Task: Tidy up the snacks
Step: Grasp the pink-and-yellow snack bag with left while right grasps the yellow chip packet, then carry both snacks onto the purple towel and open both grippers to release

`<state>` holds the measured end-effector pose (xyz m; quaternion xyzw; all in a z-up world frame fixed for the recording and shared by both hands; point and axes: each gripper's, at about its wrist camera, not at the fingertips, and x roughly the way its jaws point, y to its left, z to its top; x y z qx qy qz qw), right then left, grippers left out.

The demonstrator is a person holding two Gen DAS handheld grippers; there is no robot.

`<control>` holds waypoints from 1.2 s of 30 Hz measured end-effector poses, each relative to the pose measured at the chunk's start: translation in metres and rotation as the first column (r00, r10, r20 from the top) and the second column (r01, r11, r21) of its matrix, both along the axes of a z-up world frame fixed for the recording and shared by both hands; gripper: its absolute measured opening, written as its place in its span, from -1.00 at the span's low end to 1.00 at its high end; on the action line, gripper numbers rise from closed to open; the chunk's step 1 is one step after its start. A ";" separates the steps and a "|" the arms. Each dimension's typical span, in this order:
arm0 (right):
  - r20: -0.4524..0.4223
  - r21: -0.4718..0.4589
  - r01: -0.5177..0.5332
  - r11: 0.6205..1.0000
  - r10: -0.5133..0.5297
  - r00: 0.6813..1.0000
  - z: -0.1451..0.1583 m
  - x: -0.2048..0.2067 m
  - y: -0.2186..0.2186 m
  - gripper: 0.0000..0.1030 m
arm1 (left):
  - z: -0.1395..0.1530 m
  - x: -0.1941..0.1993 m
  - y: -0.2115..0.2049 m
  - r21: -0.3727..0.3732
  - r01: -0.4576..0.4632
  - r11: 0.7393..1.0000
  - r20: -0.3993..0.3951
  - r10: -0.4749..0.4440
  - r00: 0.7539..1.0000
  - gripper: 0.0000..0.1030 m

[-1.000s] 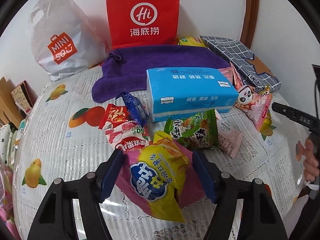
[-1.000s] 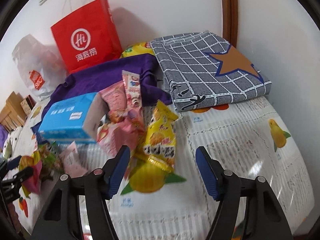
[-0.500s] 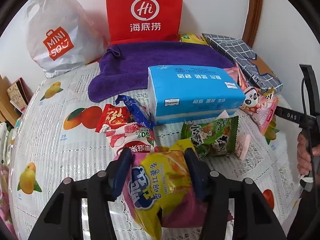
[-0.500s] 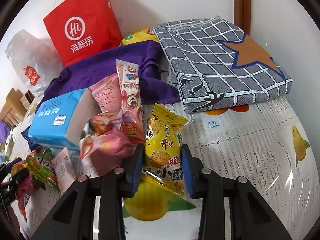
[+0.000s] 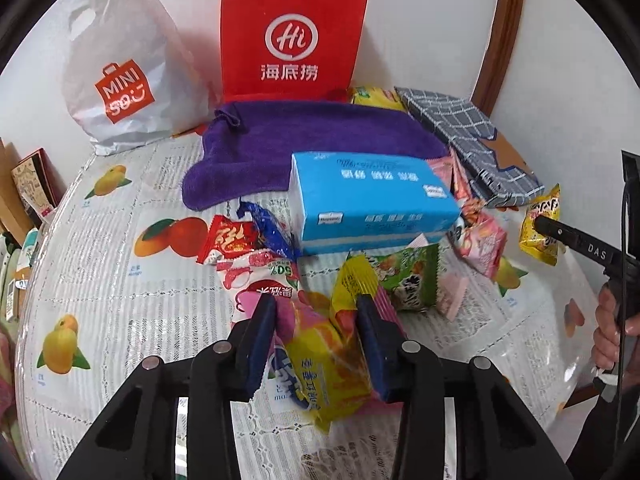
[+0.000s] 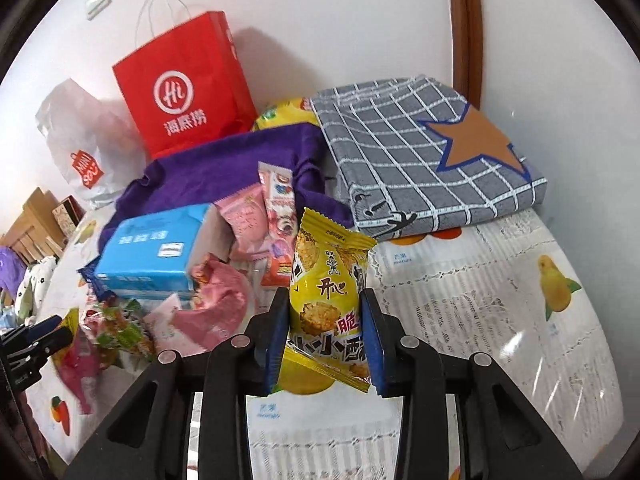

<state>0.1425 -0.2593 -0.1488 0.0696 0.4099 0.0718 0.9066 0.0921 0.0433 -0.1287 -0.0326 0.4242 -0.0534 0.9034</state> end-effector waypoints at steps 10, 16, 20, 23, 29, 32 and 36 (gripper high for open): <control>0.054 0.006 -0.058 0.998 0.058 0.997 0.034 -0.012 0.022 -0.33 | 0.024 0.003 0.002 -0.014 0.000 1.000 0.033 0.000 0.999 -0.30; 0.064 0.001 -0.072 0.997 0.071 0.995 0.039 -0.011 0.032 -0.33 | 0.023 0.008 0.004 -0.025 0.000 1.000 0.026 0.001 1.000 -0.32; 0.064 0.000 -0.078 0.997 0.078 0.995 0.041 -0.010 0.035 -0.33 | 0.029 0.009 0.005 -0.031 0.002 1.000 0.034 -0.001 0.999 -0.32; 0.067 0.004 -0.081 0.997 0.081 0.994 0.044 -0.008 0.037 -0.33 | 0.036 0.010 0.006 -0.035 0.003 0.999 0.043 -0.001 0.999 -0.32; 0.085 0.004 -0.099 0.995 0.098 0.992 0.057 -0.002 0.043 -0.33 | 0.055 0.021 0.009 -0.039 -0.005 0.999 0.065 0.007 0.998 -0.32; 0.092 0.008 -0.107 0.994 0.106 0.990 0.064 0.005 0.047 -0.33 | 0.064 0.029 0.010 -0.039 -0.010 0.999 0.073 0.013 0.997 -0.32; 0.098 0.008 -0.127 0.992 0.126 0.987 0.073 0.016 0.056 -0.33 | 0.075 0.042 0.013 -0.039 -0.022 0.999 0.079 0.025 0.997 -0.32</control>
